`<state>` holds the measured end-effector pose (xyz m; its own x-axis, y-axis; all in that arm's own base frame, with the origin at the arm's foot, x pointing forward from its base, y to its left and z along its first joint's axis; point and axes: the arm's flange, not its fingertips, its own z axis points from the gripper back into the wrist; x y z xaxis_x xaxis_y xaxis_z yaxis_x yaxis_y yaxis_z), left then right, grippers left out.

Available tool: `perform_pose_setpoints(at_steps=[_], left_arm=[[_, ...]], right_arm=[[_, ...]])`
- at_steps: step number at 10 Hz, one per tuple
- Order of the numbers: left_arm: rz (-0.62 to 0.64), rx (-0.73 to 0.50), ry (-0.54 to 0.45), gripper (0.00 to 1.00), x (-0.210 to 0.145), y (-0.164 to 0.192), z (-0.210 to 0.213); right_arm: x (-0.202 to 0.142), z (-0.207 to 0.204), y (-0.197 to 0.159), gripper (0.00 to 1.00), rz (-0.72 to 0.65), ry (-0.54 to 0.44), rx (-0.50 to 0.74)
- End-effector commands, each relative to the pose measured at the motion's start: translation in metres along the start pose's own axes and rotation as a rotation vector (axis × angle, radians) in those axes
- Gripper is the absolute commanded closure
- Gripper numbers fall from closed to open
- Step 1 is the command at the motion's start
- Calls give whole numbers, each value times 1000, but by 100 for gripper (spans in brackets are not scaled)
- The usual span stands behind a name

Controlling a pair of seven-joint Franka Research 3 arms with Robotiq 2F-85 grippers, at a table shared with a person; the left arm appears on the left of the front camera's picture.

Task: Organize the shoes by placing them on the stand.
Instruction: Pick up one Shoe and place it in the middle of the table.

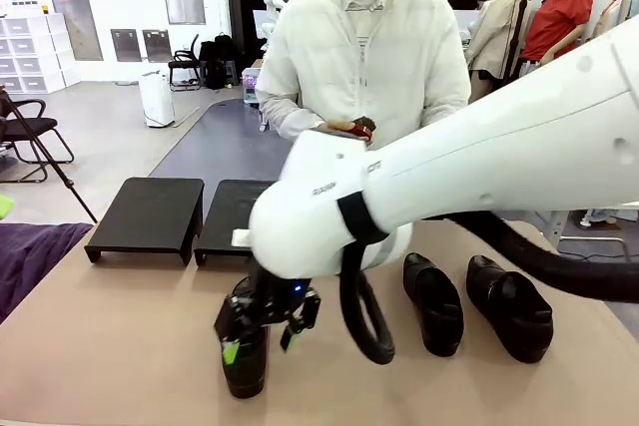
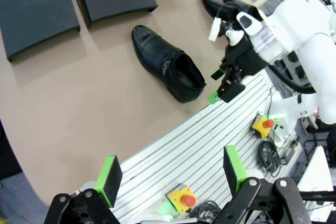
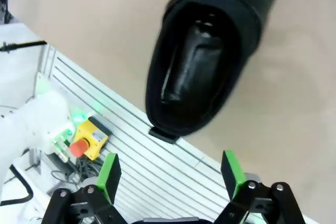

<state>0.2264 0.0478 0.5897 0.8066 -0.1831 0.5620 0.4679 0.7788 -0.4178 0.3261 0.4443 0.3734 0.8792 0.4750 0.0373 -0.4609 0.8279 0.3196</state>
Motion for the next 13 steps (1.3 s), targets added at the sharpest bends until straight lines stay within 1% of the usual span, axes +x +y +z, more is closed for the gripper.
perform_pose_setpoints(at_steps=[1,2,3,4,5,6,7,8,9,10,11,12,13], left_arm=[[-12,-19,-6,0,0,0,1],[-12,-19,-6,0,0,0,1],[-12,-19,-6,0,0,0,1],[-12,-19,-6,0,0,0,1],[-12,-19,-6,0,0,0,1],[-12,-19,-6,0,0,0,1],[-12,-19,-6,0,0,0,1],[-12,-19,-6,0,0,0,1],[-12,-19,-6,0,0,0,1],[-12,-19,-6,0,0,0,1],[-12,-19,-6,0,0,0,1],[-12,-19,-6,0,0,0,1],[-12,-19,-6,0,0,0,1]], right_arm=[[22,11,-29,0,-50,-7,-16],[20,20,-47,0,-99,-10,-19],[17,32,-70,0,-129,17,-32],[10,55,-106,0,-151,55,-42],[-1,89,-153,0,-193,96,-5],[-15,129,-208,0,-277,101,65],[-38,172,-273,0,-345,122,176],[-62,201,-321,0,-386,153,280],[-88,225,-365,0,-463,77,319],[-118,245,-402,0,-456,5,401],[-150,263,-438,0,-529,-51,456],[-177,275,-467,0,-606,-121,552],[-204,282,-490,0,-677,-247,709]])
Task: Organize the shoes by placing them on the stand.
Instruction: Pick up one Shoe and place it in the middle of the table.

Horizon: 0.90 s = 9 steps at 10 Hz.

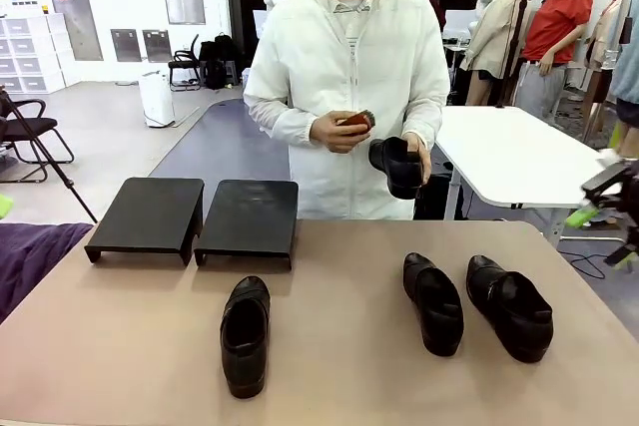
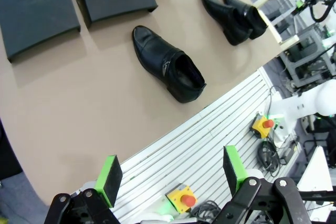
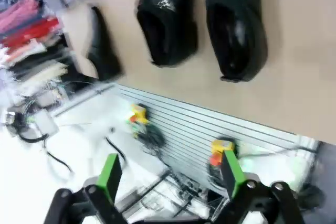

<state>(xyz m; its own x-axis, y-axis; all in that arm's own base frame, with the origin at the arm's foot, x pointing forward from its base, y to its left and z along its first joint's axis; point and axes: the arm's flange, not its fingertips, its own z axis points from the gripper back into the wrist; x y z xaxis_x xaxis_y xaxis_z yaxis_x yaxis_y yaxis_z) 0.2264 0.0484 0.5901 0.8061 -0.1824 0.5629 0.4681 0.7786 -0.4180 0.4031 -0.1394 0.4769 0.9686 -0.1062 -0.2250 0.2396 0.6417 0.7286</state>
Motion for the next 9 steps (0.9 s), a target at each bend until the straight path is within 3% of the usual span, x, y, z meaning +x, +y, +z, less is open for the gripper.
perform_pose_setpoints(at_steps=[1,3,4,9], left_arm=[[-12,-19,-4,0,0,0,0],[-12,-19,-4,0,0,0,0],[-12,-19,-4,0,0,0,0],[-12,-19,-4,0,0,0,0]], right_arm=[[-7,17,-25,0,13,-152,360],[-15,23,-49,0,-140,-241,552],[-13,33,-40,0,-87,-123,304],[-13,33,-40,0,-87,-123,304]])
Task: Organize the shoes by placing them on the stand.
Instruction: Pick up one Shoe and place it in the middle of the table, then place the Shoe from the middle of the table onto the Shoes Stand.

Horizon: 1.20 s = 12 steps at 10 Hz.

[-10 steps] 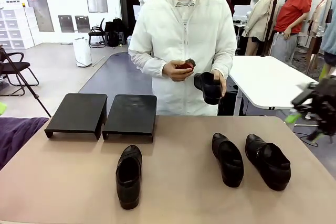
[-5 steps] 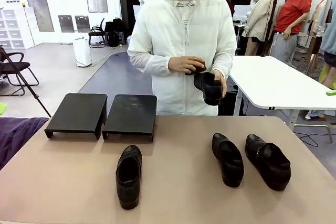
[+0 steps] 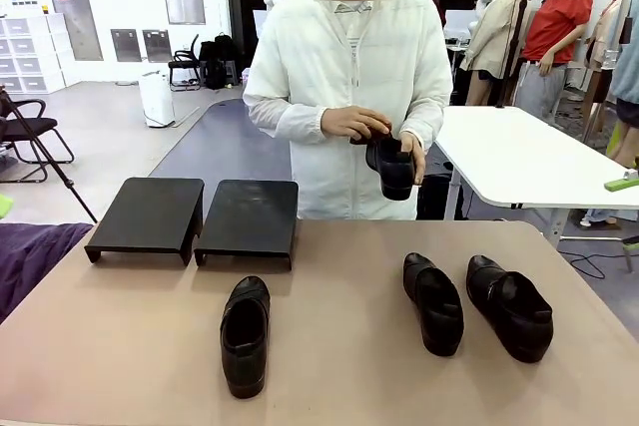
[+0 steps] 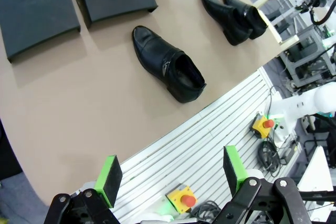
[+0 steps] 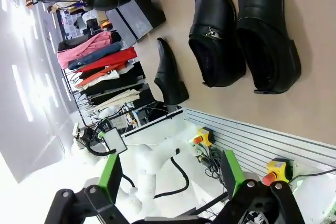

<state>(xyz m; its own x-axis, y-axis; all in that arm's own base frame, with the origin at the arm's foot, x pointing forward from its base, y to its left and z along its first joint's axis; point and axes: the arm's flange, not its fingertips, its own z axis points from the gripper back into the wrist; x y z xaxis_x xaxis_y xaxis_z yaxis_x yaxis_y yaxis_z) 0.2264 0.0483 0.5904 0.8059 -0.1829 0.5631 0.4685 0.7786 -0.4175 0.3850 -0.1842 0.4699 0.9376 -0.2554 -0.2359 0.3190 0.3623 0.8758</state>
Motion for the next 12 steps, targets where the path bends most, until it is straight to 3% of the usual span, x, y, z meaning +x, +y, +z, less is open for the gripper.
perform_pose_setpoints(at_steps=[1,6,7,8,9,11,12], left_arm=[[-11,-19,-5,0,0,0,0],[0,0,0,0,0,0,0],[22,167,41,0,16,-50,-5],[19,238,125,0,37,-99,-39],[-99,271,240,0,54,-140,-88],[-130,429,309,0,71,-188,-189],[-110,453,312,0,70,-202,-231]], right_arm=[[-1,5,0,0,8,-1,-9],[-1,5,0,0,8,-1,-9],[-1,5,0,0,8,-1,-9],[-1,5,0,0,8,-1,-9],[-1,5,0,0,8,-1,-9],[-1,5,0,0,8,-1,-9],[-1,5,0,0,8,-1,-9]])
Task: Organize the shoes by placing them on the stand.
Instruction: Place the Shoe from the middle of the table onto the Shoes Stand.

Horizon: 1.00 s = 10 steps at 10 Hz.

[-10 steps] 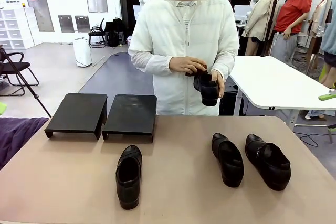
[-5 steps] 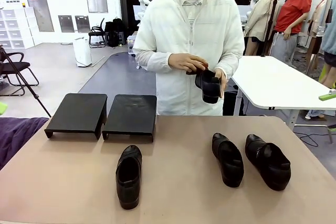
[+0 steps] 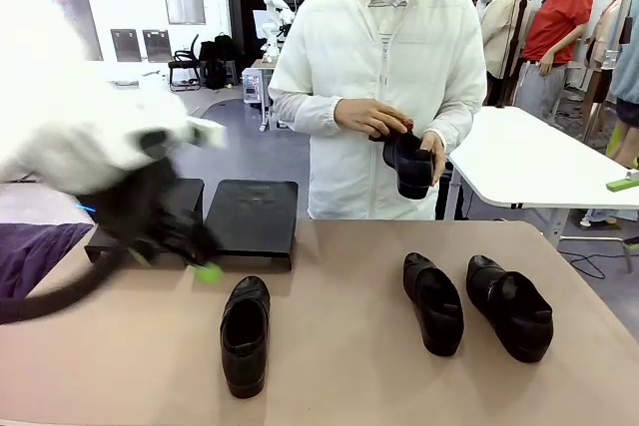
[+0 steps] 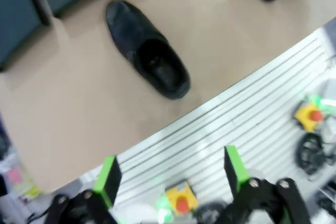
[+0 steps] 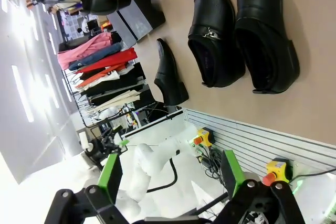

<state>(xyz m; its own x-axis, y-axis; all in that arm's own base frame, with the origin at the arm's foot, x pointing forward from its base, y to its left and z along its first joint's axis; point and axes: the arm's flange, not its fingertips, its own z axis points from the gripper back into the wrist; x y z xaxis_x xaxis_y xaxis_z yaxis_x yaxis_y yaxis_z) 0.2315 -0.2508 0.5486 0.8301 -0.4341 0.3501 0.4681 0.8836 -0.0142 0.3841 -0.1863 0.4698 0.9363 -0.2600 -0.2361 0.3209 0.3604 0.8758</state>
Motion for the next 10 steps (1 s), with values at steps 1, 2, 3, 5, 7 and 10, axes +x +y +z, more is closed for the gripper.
perform_pose_setpoints(at_steps=[1,2,3,5,7,10], left_arm=[[85,80,19,0,51,-7,-46],[118,72,67,0,58,-15,-75],[162,68,126,0,59,-18,-98],[93,61,81,0,45,-23,-95],[93,61,81,0,45,-23,-95],[239,-31,177,0,60,-9,-106]], right_arm=[[-1,3,1,0,10,3,-10],[-1,3,1,0,10,3,-10],[-1,3,1,0,10,3,-10],[-1,3,1,0,10,3,-10],[-1,3,1,0,10,3,-10],[-1,3,1,0,10,3,-10]])
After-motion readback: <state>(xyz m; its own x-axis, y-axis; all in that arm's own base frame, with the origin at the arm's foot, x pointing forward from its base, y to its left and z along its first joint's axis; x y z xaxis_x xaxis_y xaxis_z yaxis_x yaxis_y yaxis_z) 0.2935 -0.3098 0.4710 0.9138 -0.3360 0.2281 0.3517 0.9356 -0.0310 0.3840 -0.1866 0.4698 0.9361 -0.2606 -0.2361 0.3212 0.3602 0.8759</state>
